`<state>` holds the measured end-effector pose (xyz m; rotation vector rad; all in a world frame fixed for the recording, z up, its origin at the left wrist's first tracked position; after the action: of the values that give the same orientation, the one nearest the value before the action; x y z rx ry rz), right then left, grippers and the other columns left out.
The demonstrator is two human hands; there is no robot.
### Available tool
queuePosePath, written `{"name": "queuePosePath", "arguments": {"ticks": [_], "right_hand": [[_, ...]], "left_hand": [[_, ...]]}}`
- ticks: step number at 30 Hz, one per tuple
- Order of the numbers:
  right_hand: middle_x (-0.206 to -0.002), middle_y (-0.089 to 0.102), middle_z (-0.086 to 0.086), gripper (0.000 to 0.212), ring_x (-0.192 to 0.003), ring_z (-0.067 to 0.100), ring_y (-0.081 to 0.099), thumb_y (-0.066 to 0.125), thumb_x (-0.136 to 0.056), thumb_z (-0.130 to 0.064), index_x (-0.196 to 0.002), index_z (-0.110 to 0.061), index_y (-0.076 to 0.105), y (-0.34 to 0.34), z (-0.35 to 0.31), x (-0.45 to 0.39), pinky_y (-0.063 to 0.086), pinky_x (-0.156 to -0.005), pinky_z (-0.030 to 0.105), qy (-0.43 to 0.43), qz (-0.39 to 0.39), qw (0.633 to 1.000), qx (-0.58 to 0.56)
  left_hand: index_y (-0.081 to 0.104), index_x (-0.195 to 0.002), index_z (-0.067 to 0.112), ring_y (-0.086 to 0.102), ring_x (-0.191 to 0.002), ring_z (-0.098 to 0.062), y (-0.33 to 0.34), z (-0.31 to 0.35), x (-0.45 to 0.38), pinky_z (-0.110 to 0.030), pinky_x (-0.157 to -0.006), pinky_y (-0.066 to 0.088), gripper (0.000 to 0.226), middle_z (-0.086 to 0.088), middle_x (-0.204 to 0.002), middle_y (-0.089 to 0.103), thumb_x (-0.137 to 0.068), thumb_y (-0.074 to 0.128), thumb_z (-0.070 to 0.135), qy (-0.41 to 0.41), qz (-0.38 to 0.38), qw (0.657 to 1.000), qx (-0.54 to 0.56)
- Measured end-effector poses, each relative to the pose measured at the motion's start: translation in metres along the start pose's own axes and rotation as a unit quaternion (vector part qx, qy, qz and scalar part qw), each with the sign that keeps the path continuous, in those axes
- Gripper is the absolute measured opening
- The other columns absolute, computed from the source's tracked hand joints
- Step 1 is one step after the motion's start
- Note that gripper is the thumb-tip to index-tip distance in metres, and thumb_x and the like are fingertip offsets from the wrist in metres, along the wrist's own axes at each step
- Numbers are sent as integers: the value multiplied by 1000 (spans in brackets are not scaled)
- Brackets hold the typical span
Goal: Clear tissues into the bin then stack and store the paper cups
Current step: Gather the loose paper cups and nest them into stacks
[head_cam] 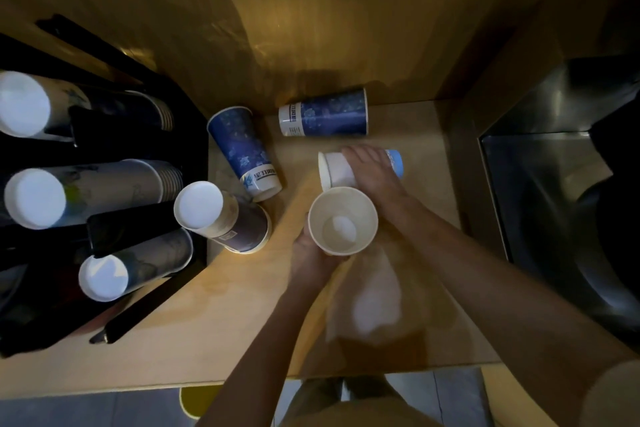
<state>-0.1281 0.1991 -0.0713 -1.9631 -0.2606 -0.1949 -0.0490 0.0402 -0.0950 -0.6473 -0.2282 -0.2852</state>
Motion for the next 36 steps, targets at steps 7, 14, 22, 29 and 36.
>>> {"name": "queuePosePath", "arguments": {"ticks": [7, 14, 22, 29, 36], "right_hand": [[-130, 53, 11, 86, -117, 28, 51, 81, -62, -37, -132, -15, 36, -54, -5, 32, 43, -93, 37, 95, 174, 959, -204], [-126, 52, -6, 83, -108, 5, 58, 79, -69, -22, -136, -19, 29, -126, -38, 94, 54, -84, 20, 40, 280, 804, -523], [-125, 38, -26, 96, -123, 7, 44, 80, -56, -33, -133, -35, 24, -55, -59, 127, 53, -92, 28, 5, 199, 869, -453], [-132, 41, -11, 87, -119, 2, 37, 82, -61, -30, -133, -27, 33, -24, -52, 140, 39, -97, 21, 51, 139, 950, -273], [-136, 41, 0, 94, -123, 15, 42, 80, -60, -40, -136, -21, 27, -15, -66, 142, 43, -95, 29, 113, 113, 964, -211]], "left_hand": [[57, -114, -6, 58, -102, -23, 4, -7, -2, -1, -70, 31, 68, -14, -114, 65, -54, 86, 12, 15, 13, 999, -28], [54, -118, -3, 59, -108, -29, 6, -8, -4, -9, -73, 31, 72, -14, -118, 63, -56, 86, 14, 22, 16, 999, -29], [50, -124, 0, 59, -110, -27, 0, -1, -1, -6, -77, 30, 79, -13, -122, 62, -56, 86, 18, 26, -3, 1000, -12], [52, -120, -2, 61, -103, -29, -1, -4, -1, -13, -74, 34, 96, -14, -115, 65, -48, 62, 61, 35, -24, 999, -8], [49, -124, 1, 60, -106, -30, -5, -1, -1, -11, -72, 31, 78, -14, -118, 64, -59, 64, 41, 26, -43, 999, -14]]}}
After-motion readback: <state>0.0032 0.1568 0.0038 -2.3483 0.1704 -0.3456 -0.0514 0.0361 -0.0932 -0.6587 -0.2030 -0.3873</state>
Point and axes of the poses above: each hand's wrist, its own x-axis away from the middle knuckle, its own y-axis out of the palm, z = x × y, the point moved 1 cm from there along -x, towards the middle knuckle
